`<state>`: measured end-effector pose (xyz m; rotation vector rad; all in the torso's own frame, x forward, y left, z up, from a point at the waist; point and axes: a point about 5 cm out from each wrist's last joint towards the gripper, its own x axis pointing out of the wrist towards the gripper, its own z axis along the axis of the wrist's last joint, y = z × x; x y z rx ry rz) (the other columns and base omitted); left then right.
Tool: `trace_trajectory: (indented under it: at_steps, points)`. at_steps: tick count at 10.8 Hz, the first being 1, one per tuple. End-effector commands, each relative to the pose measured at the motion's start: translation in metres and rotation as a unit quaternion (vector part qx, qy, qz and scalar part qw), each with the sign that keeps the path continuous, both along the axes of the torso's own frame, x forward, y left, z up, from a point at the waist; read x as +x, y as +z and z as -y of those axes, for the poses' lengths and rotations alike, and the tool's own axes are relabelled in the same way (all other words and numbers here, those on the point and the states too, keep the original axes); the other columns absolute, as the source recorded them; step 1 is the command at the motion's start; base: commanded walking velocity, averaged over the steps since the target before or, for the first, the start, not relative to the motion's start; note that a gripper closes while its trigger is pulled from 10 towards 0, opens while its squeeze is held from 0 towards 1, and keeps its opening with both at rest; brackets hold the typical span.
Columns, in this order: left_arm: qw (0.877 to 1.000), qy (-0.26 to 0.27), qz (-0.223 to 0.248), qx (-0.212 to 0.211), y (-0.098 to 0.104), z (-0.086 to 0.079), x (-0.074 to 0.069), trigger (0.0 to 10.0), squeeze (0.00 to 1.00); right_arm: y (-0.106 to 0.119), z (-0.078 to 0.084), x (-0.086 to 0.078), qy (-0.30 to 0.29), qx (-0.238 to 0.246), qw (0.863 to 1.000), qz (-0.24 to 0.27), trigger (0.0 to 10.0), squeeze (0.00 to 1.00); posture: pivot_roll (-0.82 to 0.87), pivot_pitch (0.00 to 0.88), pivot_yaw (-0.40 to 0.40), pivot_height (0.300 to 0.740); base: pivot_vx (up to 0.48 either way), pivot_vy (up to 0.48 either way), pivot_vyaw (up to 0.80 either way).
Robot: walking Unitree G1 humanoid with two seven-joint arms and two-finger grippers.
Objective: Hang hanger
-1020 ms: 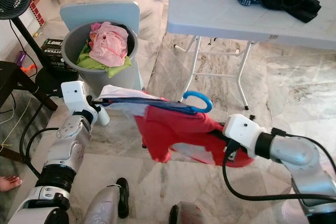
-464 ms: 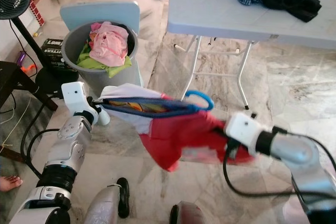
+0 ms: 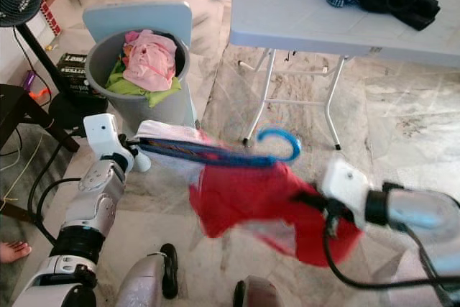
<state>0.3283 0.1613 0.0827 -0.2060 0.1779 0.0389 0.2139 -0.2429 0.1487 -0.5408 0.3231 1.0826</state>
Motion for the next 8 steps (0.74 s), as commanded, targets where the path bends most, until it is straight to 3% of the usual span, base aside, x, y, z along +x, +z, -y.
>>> trace_trajectory:
  at_steps: [1,3,6,8]
  points:
    - [0.999,0.030,-0.012,-0.010,-0.003,-0.011,-0.001,10.0,0.00,0.009,0.007,-0.006,0.012,-0.013,1.000,-0.015,10.0,0.00,-0.08,0.184,-0.051,0.740,0.000,0.000,0.00]
    - [0.999,0.030,-0.014,-0.011,-0.003,-0.012,-0.001,10.0,0.00,0.010,0.006,-0.008,0.016,-0.009,1.000,-0.022,10.0,0.00,-0.08,0.184,-0.051,0.740,0.000,0.000,0.00]
    - [0.999,0.023,-0.027,-0.013,-0.010,-0.007,-0.004,10.0,0.00,0.043,-0.013,0.001,0.012,0.104,0.994,0.012,10.0,0.00,-0.09,0.186,-0.050,0.740,0.000,0.000,0.00]
    - [0.999,0.016,-0.028,-0.015,-0.010,-0.002,-0.004,10.0,0.00,0.045,-0.017,0.007,0.008,0.107,0.994,0.031,10.0,0.00,-0.08,0.184,-0.052,0.740,0.000,0.000,0.00]
